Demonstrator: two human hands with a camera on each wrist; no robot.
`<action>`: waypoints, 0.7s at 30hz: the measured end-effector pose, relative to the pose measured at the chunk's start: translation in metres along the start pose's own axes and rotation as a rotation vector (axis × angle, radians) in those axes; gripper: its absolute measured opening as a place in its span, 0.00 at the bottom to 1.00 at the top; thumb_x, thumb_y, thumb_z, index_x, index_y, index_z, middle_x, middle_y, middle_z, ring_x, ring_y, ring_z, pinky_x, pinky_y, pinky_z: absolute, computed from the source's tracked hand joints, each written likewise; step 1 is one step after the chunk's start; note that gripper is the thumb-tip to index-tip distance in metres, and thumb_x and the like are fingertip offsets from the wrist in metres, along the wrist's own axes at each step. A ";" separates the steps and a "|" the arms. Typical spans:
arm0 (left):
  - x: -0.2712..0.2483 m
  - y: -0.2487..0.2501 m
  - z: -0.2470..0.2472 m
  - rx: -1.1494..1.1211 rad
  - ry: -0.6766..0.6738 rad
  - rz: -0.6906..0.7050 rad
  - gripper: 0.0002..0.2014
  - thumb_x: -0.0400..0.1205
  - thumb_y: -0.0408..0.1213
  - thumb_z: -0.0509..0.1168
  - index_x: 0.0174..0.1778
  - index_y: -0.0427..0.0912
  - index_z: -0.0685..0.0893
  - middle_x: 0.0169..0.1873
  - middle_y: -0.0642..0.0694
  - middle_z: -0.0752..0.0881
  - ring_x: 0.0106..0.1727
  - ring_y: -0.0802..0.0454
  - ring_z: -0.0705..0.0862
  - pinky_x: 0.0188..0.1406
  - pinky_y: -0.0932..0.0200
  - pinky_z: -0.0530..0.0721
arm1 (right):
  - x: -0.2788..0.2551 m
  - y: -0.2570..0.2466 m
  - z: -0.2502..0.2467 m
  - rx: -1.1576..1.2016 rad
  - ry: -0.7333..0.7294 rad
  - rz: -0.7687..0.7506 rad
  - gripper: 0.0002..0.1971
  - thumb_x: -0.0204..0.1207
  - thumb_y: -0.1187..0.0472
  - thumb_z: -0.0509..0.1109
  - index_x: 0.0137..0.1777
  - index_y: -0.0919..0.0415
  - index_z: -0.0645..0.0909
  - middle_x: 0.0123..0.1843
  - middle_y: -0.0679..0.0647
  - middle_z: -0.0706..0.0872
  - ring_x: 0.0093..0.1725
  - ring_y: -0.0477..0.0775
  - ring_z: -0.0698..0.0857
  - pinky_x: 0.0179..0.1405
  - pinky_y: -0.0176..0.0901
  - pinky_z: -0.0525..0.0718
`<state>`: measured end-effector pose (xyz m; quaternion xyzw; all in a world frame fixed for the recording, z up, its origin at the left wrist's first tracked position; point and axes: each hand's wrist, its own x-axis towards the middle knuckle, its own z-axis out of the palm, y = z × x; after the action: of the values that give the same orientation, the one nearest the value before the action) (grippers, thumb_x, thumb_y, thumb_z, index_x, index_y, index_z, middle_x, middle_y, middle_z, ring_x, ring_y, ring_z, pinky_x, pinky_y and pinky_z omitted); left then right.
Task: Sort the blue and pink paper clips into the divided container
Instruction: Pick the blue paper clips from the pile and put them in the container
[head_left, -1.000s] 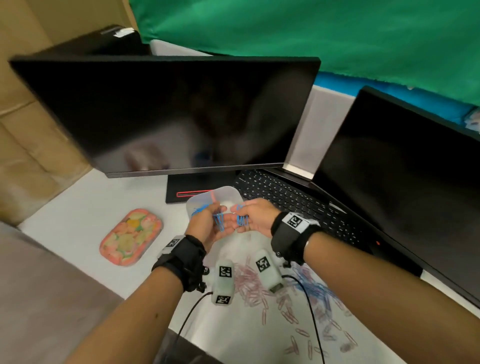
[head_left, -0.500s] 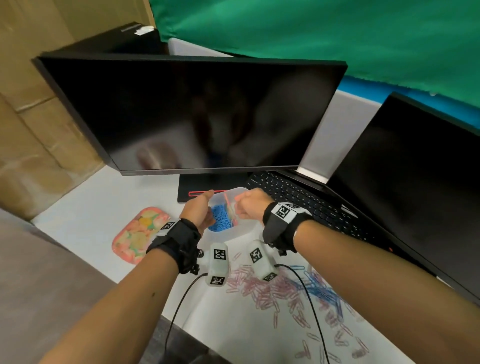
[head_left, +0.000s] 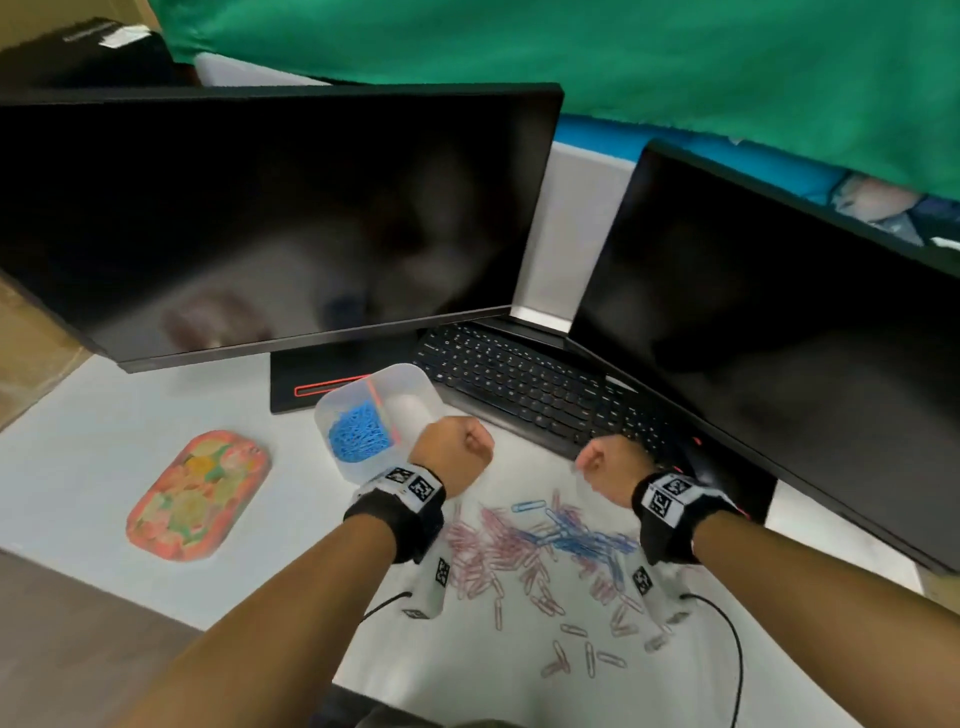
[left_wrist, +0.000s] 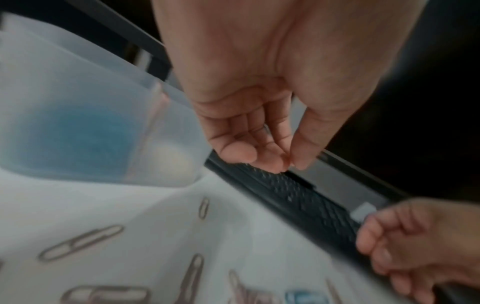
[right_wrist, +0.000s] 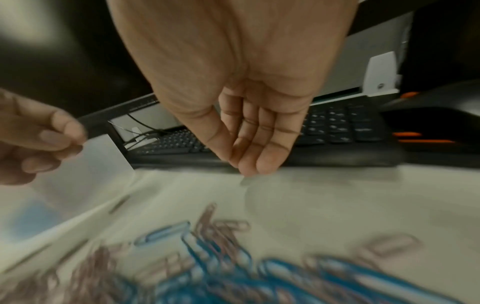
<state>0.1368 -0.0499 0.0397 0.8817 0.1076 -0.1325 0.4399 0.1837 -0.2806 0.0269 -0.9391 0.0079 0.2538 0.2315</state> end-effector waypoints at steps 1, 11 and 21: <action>0.001 0.001 0.010 0.074 -0.054 0.016 0.09 0.76 0.32 0.63 0.37 0.49 0.85 0.38 0.51 0.87 0.44 0.50 0.86 0.44 0.66 0.78 | -0.005 0.009 0.002 -0.028 -0.002 0.012 0.14 0.71 0.67 0.63 0.31 0.49 0.82 0.37 0.48 0.88 0.43 0.55 0.88 0.46 0.43 0.86; 0.012 0.005 0.081 0.583 -0.298 0.069 0.14 0.80 0.36 0.62 0.62 0.47 0.82 0.62 0.46 0.83 0.61 0.45 0.82 0.59 0.53 0.82 | -0.040 0.074 0.025 -0.151 -0.089 -0.029 0.11 0.70 0.69 0.64 0.47 0.54 0.82 0.52 0.53 0.84 0.53 0.55 0.83 0.54 0.42 0.82; 0.013 0.008 0.093 0.642 -0.221 0.031 0.09 0.80 0.34 0.61 0.52 0.43 0.84 0.51 0.44 0.86 0.50 0.45 0.85 0.50 0.53 0.86 | -0.040 0.088 0.031 -0.120 -0.038 -0.093 0.11 0.74 0.66 0.64 0.51 0.57 0.84 0.53 0.55 0.86 0.52 0.55 0.84 0.52 0.41 0.82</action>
<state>0.1381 -0.1286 -0.0125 0.9570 -0.0016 -0.2477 0.1508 0.1226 -0.3496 -0.0150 -0.9456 -0.0553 0.2606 0.1865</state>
